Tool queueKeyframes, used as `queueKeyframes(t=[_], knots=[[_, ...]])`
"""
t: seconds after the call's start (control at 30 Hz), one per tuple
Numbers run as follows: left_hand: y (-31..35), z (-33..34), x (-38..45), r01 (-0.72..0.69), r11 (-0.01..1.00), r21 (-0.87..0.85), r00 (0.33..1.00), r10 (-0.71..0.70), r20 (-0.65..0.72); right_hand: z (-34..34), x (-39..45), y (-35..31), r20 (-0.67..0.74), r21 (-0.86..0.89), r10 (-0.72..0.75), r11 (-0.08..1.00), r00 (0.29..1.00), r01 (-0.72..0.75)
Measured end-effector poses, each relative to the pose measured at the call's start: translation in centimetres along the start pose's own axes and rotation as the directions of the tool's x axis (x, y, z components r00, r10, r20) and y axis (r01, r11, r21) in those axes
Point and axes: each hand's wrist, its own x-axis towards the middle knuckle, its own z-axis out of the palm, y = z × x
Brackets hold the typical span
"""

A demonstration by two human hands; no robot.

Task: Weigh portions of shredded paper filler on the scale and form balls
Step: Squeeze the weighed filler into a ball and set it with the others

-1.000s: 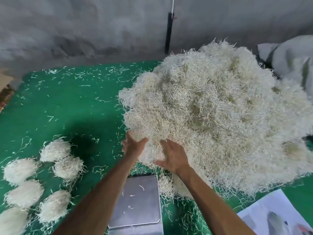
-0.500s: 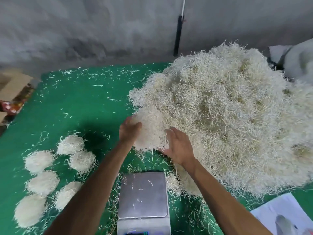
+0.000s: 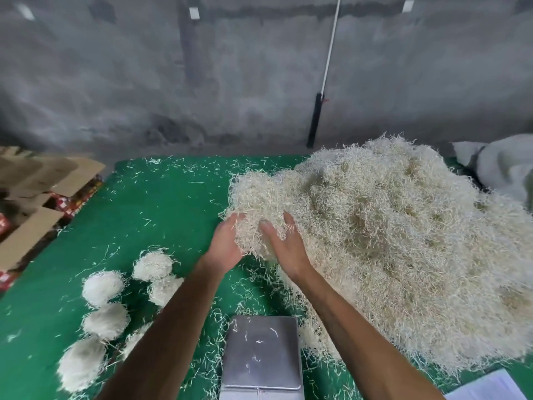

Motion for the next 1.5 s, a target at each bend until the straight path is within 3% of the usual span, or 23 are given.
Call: queueKeyframes(t=[0.07,0.13,0.17,0.23,0.33,0.47,0.53,0.63,0.8,1.0,1.07,1.2,1.3,1.33,1.4,1.5], knots=[[-0.1,-0.2,-0.3,0.025,0.995,0.094,0.999,-0.029,0.032,0.1,0.3,-0.5,0.010,0.007,0.022,1.000,1.000,-0.022],[0.6,-0.3,-1.3,-0.035,0.990,0.140,0.982,0.008,0.188,-0.5,0.4,-0.7,0.000,-0.012,-0.022,1.000,1.000,0.022],[0.8,-0.8,-1.3,-0.085,0.994,0.074,0.968,0.064,0.244,-0.9,0.4,-0.8,-0.018,-0.027,-0.051,0.998,0.999,0.051],[1.7,-1.7,-1.2,-0.021,0.995,-0.103,0.979,0.041,0.199,-2.0,0.5,-0.9,-0.004,-0.072,-0.113,0.991,0.994,0.112],[2.8,-2.2,-1.8,0.081,0.946,-0.313,0.989,-0.036,0.147,-2.8,0.6,-1.1,0.130,-0.231,-0.213,0.943,0.969,0.238],[3.7,-0.8,-2.8,0.024,0.981,-0.194,0.959,0.032,0.282,-2.3,0.5,-1.6,0.182,-0.243,-0.281,0.916,0.942,0.320],[3.0,-0.2,-3.0,0.085,0.986,-0.142,0.935,-0.030,0.354,-1.9,0.2,-1.8,0.145,-0.163,-0.313,0.928,0.939,0.334],[2.0,-1.0,-3.5,0.162,0.984,-0.072,0.949,-0.136,0.285,-1.9,0.1,-1.2,0.088,-0.071,-0.248,0.964,0.965,0.255],[1.1,-2.6,-3.8,0.005,0.997,-0.077,0.994,0.003,0.113,-3.1,0.1,0.9,0.056,-0.049,-0.148,0.987,0.987,0.150],[0.6,-4.7,-3.6,-0.037,0.991,-0.130,0.994,0.023,-0.107,-5.4,0.5,4.0,0.012,-0.041,0.088,0.995,0.996,-0.087],[0.4,-5.0,-3.9,-0.060,0.985,-0.161,0.995,0.047,-0.087,-6.1,0.8,5.0,-0.095,-0.008,0.146,0.989,0.985,-0.148],[-0.9,-5.3,-2.5,0.028,0.937,-0.349,0.986,-0.083,-0.143,-6.9,1.1,6.3,-0.281,0.003,0.193,0.980,0.940,-0.201],[-1.5,-5.5,-3.2,0.090,0.879,-0.468,0.989,-0.135,-0.064,-7.7,1.9,7.6,-0.439,0.114,0.275,0.961,0.856,-0.250],[-1.6,-5.6,-3.3,0.057,0.900,-0.432,0.991,-0.105,-0.087,-8.2,2.2,7.9,-0.472,0.180,0.334,0.943,0.816,-0.282],[-1.7,-5.8,-3.4,0.057,0.901,-0.431,0.986,-0.119,-0.119,-9.0,2.4,8.6,-0.498,0.238,0.429,0.903,0.754,-0.357],[-2.2,-5.3,-3.7,0.190,0.830,-0.525,0.973,-0.229,-0.009,-9.2,2.7,9.6,-0.437,0.206,0.449,0.893,0.780,-0.399]])
